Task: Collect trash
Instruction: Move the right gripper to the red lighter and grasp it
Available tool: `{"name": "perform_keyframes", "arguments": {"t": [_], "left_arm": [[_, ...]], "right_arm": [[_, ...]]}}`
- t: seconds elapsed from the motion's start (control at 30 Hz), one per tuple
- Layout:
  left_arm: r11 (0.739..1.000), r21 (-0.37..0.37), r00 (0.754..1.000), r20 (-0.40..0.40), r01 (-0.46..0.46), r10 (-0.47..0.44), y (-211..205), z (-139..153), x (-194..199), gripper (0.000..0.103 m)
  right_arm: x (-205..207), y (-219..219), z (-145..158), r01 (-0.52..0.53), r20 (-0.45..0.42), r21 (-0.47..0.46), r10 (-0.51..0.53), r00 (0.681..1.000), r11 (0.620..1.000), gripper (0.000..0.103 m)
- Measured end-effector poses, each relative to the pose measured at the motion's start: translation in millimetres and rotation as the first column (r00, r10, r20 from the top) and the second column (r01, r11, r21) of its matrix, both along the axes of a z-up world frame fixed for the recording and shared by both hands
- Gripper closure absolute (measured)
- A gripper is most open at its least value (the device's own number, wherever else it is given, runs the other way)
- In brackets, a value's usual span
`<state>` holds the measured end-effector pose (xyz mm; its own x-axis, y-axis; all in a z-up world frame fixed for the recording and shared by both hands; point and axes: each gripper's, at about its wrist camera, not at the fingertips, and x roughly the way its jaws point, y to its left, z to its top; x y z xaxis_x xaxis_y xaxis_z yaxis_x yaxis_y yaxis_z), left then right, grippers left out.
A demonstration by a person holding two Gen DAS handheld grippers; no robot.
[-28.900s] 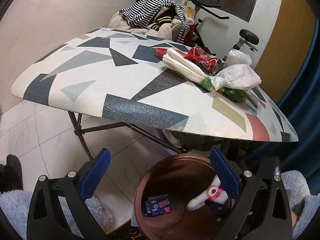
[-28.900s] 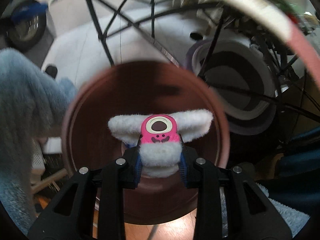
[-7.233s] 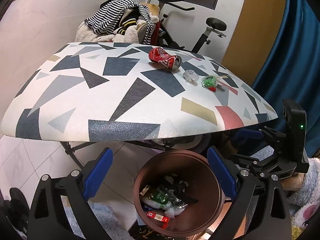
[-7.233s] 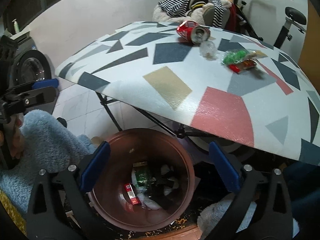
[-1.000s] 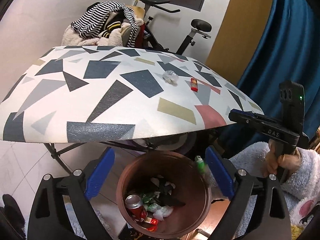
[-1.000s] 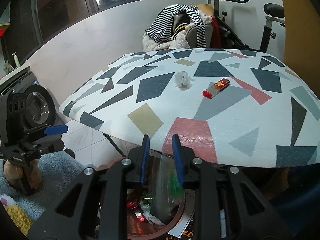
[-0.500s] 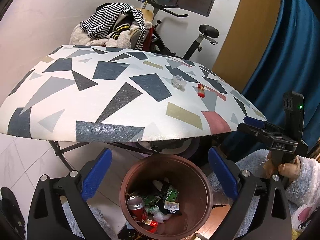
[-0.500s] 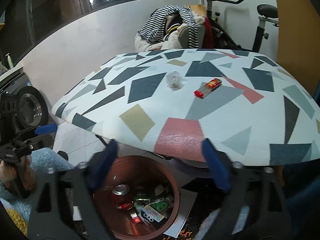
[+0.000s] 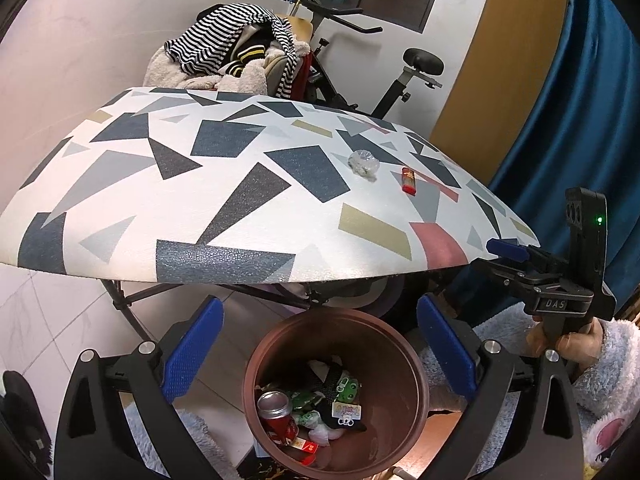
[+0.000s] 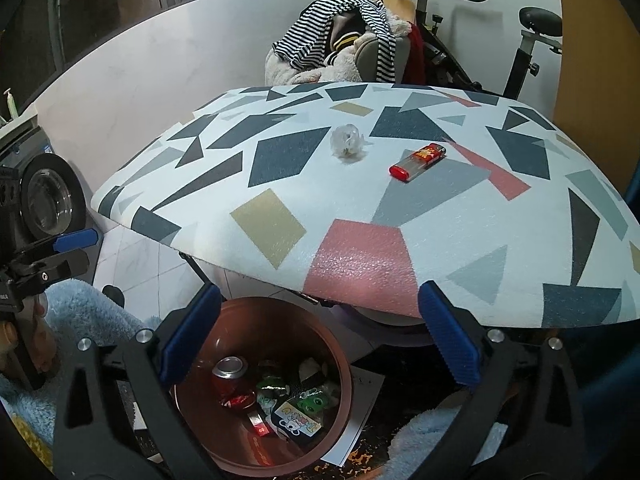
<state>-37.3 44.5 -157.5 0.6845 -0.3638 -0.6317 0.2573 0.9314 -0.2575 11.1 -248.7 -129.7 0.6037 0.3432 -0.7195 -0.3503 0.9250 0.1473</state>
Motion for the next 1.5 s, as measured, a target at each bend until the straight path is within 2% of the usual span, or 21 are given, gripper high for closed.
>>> {"name": "perform_keyframes", "arguments": {"t": [0.37, 0.63, 0.73, 0.97, 1.13, 1.3, 1.37, 1.5], "left_arm": [[1.000, 0.018, 1.000, -0.011, 0.005, -0.004, -4.6, -2.7, 4.8, 0.008], [1.000, 0.011, 0.999, -0.038, -0.018, 0.018, -2.0, -1.2, 23.2, 0.008], [0.999, -0.012, 0.998, -0.047, -0.036, 0.036, 2.2, 2.6, 36.3, 0.008], [0.999, 0.012, 0.999, -0.006, -0.042, 0.042, -0.2, 17.9, 74.6, 0.008], [0.999, -0.015, 0.999, 0.005, -0.050, 0.050, -1.0, 27.3, 109.5, 0.008], [0.997, -0.029, 0.998, 0.009, -0.065, 0.066, -1.7, 35.6, 138.8, 0.008], [0.997, -0.025, 0.998, 0.007, -0.069, 0.069, -2.8, 37.1, 148.8, 0.008], [0.997, -0.011, 0.997, 0.007, -0.072, 0.072, -6.2, 38.9, 161.8, 0.008]], "right_arm": [[3.6, -1.0, -2.0, 0.015, -0.011, -0.001, -0.015, 1.000, 1.000, 0.006], [18.4, -8.1, -0.9, 0.036, -0.038, -0.001, -0.036, 0.999, 0.999, 0.006], [30.6, -12.0, 1.0, 0.050, -0.051, -0.012, -0.051, 0.997, 0.999, 0.006], [71.3, -21.2, 2.1, 0.086, -0.048, -0.046, -0.089, 0.995, 0.995, 0.006], [120.6, -31.7, -4.1, 0.158, -0.061, -0.049, -0.161, 0.985, 0.986, 0.006], [162.6, -35.0, -12.3, 0.200, -0.108, -0.074, -0.207, 0.972, 0.977, 0.021], [175.8, -35.0, -16.3, 0.212, -0.130, -0.087, -0.222, 0.966, 0.973, 0.035], [195.6, -32.4, -22.6, 0.222, -0.168, -0.112, -0.239, 0.956, 0.969, 0.042]]}}
